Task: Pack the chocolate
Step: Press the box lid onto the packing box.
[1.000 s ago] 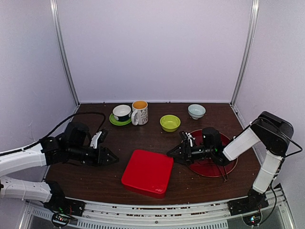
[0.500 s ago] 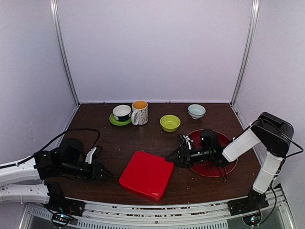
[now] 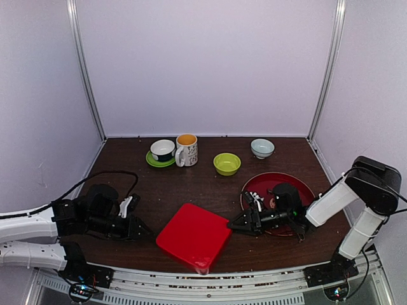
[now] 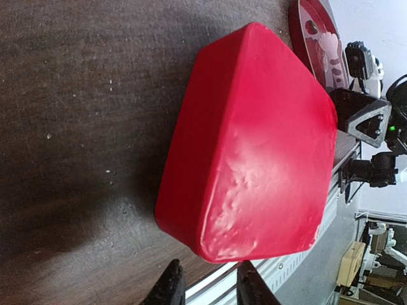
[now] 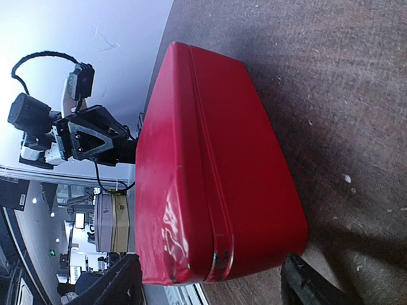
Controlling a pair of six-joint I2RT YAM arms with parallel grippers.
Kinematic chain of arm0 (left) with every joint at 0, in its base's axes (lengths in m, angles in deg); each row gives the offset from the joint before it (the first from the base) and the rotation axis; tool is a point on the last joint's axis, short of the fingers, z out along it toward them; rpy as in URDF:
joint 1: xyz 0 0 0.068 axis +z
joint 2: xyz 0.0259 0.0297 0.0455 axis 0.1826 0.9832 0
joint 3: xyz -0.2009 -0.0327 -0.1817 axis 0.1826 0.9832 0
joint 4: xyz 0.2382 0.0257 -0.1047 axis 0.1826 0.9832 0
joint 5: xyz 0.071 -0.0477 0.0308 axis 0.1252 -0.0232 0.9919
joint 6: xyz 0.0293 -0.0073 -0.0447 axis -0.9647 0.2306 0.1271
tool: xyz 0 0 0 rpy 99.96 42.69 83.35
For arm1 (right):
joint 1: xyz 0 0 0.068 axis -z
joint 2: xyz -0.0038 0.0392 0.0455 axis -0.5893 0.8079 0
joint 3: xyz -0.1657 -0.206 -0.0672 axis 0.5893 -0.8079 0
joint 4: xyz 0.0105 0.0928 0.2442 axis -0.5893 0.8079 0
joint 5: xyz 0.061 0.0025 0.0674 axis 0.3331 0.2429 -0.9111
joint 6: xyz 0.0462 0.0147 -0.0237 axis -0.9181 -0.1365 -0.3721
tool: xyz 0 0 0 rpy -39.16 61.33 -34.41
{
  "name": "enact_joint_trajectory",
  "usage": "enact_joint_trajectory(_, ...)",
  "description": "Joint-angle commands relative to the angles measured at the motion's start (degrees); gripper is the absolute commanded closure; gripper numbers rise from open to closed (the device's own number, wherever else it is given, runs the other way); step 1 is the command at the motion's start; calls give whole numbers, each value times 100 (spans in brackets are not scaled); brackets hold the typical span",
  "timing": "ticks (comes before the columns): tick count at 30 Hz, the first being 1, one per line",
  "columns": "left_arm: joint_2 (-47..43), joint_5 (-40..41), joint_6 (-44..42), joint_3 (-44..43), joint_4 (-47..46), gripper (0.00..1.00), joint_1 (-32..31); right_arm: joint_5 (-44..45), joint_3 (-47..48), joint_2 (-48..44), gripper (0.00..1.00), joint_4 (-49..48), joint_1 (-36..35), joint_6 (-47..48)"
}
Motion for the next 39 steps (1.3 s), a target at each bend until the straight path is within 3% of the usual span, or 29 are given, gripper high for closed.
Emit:
enact_joint_trajectory(1,234,329,-339,-374,-335,69,-15,322,-123,-215,24,180,-33,110)
enact_joint_trajectory(6,443,491,-781,-714,-239,63,199,481,-174,-315,24,322,-36,111)
enact_joint_trajectory(12,975,-52,-1383,-993,-731,58,846,401,-91,-362,24,454,-35,89)
enact_joint_trajectory(23,2229,-204,-2120,-1902,-1150,48,946,363,-3,-423,24,621,-122,-42)
enact_joint_trajectory(29,2567,-226,-2365,-2057,-1169,47,946,409,-89,-534,24,655,-164,-45)
enact_joint_trajectory(39,3049,-283,-2339,-1989,-1709,55,940,372,-189,-671,25,690,-206,-5)
